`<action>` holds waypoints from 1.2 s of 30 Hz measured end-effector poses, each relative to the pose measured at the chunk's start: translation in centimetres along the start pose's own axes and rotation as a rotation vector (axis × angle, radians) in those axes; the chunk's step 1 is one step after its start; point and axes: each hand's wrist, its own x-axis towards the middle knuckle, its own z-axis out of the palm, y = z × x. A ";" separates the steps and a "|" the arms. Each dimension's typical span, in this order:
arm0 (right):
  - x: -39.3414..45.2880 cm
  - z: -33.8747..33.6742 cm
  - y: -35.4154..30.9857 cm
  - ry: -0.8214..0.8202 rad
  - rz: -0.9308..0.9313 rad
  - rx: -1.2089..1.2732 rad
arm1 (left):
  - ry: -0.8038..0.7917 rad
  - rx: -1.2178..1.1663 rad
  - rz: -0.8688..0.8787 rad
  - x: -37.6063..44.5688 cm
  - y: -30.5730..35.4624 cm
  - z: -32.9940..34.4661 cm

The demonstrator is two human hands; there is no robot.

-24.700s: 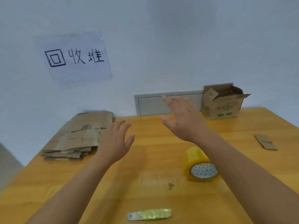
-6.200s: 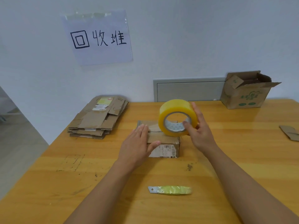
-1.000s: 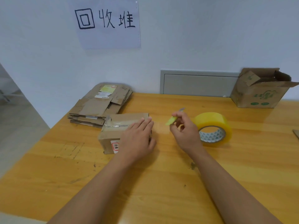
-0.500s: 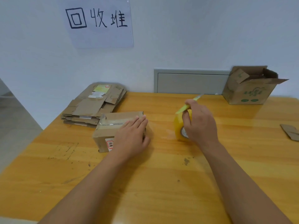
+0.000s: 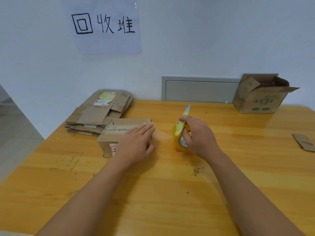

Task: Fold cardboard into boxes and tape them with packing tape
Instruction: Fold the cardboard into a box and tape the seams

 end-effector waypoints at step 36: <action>-3.5 6.1 -5.4 -0.030 0.336 0.400 | 0.079 -0.063 0.056 0.3 -0.7 0.7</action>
